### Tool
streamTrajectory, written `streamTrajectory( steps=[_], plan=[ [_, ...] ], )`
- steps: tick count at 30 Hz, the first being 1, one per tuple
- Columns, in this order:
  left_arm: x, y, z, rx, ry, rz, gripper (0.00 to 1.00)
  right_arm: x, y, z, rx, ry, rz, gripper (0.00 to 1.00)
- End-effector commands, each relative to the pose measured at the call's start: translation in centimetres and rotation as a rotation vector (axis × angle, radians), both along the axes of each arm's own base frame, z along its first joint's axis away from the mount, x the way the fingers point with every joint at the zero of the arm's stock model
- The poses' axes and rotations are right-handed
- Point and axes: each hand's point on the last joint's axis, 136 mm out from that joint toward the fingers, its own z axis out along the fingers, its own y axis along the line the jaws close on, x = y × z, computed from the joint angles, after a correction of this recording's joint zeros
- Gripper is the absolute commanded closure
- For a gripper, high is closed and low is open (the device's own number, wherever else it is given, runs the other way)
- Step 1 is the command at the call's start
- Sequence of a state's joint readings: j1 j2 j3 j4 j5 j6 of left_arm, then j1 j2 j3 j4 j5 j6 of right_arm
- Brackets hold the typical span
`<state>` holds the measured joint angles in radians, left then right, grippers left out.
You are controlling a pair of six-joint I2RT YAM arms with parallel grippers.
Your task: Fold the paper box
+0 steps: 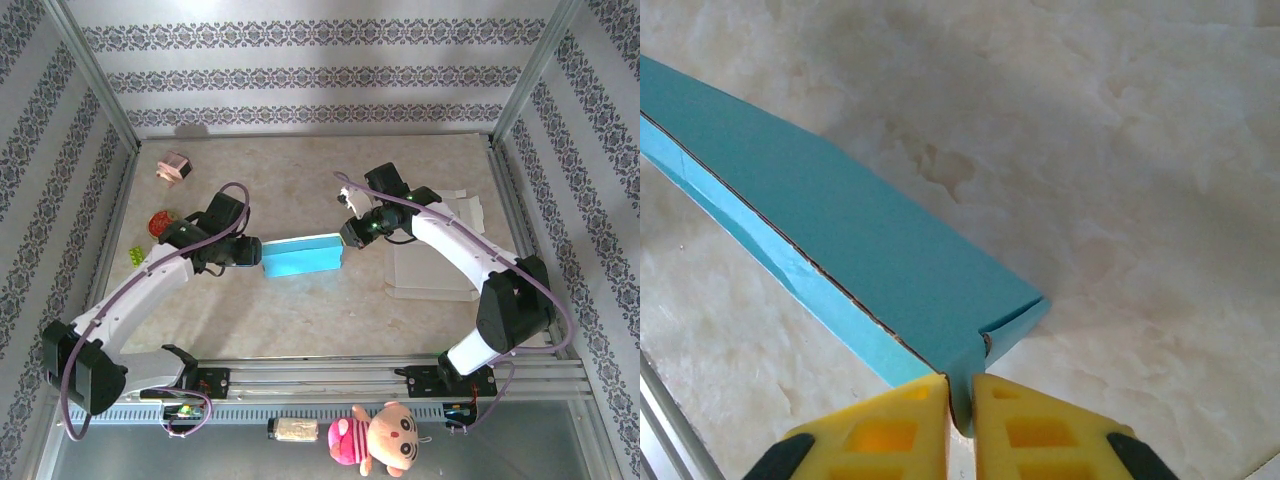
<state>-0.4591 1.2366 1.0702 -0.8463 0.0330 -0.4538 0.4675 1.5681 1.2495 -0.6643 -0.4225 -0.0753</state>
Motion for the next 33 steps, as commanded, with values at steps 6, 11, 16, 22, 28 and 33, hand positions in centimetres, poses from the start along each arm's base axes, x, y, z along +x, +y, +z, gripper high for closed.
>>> streamTrajectory(
  steps=[6,11,16,22,28,33],
  plan=[
    [1.0,-0.5,0.7,0.001,-0.026,0.001,0.63,0.3,0.4,0.1,-0.031,-0.027,-0.013,0.90],
    [1.4,-0.6,0.3,0.011,-0.023,-0.001,0.69,0.2,0.6,0.2,-0.032,-0.025,-0.007,0.90],
    [1.9,-0.7,0.3,0.012,-0.043,0.000,0.66,0.1,0.6,0.4,-0.035,-0.033,-0.005,0.90],
    [2.8,-2.7,1.3,-0.099,-0.099,-0.030,0.64,0.1,0.8,0.5,-0.032,-0.033,-0.001,0.90],
    [2.9,-2.5,0.6,-0.070,-0.066,-0.029,0.79,0.1,0.7,0.6,-0.035,-0.037,-0.004,0.90],
    [2.7,-2.7,0.4,-0.080,-0.046,-0.025,0.93,0.2,0.8,0.8,-0.028,-0.035,-0.019,0.91]
  ],
)
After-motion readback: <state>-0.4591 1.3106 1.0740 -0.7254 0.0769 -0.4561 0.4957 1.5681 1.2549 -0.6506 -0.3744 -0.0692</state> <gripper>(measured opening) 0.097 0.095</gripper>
